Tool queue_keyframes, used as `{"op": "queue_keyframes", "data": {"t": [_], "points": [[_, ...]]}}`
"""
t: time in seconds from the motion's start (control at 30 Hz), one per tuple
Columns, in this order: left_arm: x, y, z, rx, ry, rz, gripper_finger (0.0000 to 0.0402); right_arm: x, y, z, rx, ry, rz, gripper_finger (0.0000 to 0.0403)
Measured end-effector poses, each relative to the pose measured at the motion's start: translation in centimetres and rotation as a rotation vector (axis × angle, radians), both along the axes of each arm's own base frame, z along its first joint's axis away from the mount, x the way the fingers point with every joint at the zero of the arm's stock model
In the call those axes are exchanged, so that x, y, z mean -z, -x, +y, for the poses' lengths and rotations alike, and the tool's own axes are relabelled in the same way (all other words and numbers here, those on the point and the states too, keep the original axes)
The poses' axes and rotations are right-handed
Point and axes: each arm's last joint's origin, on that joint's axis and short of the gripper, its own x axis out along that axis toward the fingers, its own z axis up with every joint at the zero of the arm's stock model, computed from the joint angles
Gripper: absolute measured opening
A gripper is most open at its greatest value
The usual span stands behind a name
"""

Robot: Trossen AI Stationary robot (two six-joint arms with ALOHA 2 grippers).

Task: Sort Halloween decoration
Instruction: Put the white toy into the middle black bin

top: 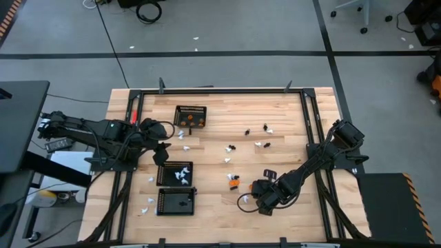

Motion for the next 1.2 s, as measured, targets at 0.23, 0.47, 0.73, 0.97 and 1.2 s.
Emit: {"op": "queue_keyframes", "data": {"t": [0.23, 0.47, 0.73, 0.97, 1.2], "points": [[0.0, 0.0, 0.0, 0.000, 0.000, 0.000, 0.0162, -0.1, -0.2, 0.1, 0.003, -0.014, 0.002, 0.0080], [0.0, 0.0, 0.0, 0.003, -0.002, 0.001, 0.0162, -0.3, -0.3, 0.2, 0.004, -0.015, 0.001, 0.0064], [0.0, 0.0, 0.0, 0.003, -0.002, 0.001, 0.0162, -0.4, -0.5, 0.3, -0.004, -0.022, -0.006, 0.0061], [0.0, 0.0, 0.0, 0.003, -0.002, 0.001, 0.0162, -1.7, -2.2, 0.3, -0.014, -0.052, -0.062, 0.0060], [0.0, 0.0, 0.0, 0.008, 0.006, 0.003, 0.0162, -3.2, -5.1, -0.6, -0.048, -0.135, -0.204, 0.0060]]}}
